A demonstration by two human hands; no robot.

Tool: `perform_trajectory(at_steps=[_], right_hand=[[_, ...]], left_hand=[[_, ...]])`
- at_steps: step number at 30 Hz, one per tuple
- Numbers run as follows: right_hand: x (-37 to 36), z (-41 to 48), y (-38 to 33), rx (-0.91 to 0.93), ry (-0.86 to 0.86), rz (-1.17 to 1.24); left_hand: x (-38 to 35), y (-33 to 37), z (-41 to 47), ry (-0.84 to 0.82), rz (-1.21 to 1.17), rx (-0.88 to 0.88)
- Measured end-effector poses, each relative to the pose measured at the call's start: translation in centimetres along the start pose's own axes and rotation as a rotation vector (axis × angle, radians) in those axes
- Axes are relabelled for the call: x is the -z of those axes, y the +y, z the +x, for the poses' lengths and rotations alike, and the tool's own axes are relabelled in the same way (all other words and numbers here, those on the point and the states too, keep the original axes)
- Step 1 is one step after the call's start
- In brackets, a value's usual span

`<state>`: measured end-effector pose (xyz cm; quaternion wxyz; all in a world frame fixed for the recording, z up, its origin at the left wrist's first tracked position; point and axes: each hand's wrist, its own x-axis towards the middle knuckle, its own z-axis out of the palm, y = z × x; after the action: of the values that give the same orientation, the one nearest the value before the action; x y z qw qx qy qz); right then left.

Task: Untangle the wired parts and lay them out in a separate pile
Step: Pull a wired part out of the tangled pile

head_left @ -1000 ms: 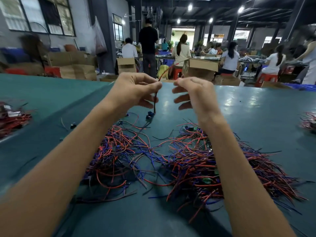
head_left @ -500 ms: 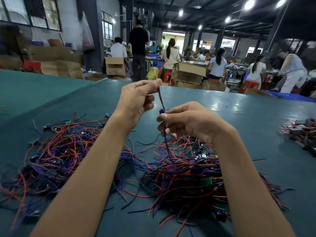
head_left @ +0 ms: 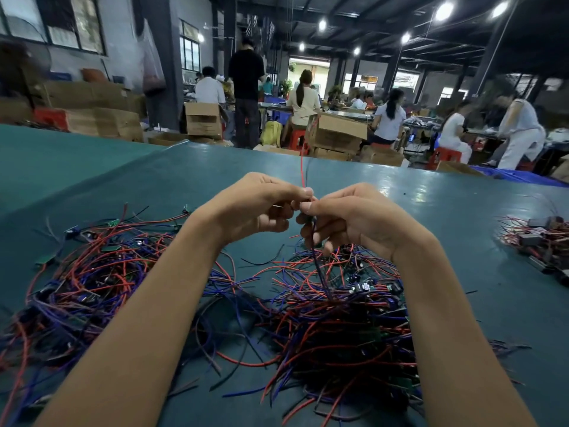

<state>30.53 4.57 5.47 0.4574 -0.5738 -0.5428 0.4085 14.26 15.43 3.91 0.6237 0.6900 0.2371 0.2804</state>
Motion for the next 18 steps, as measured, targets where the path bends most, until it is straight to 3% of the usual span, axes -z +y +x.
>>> perform_trajectory(at_steps=[4,8,12,18], right_hand=[[-0.3,0.1,0.3,-0.048,-0.018,-0.103],[-0.7,0.4,0.5,-0.034,0.000,-0.072],[-0.7,0.2,0.2,-0.061,-0.115,-0.124],[-1.2,0.8,0.2,-0.049,-0.074,-0.126]], left_hand=[[-0.5,-0.3,0.0,0.023,0.065,0.061],[-0.4,-0.4,0.0,0.061,-0.027,0.031],[0.2,-0.6,0.2,0.144,-0.087,0.054],[1.0,0.0,-0.9,-0.043,0.056,0.096]])
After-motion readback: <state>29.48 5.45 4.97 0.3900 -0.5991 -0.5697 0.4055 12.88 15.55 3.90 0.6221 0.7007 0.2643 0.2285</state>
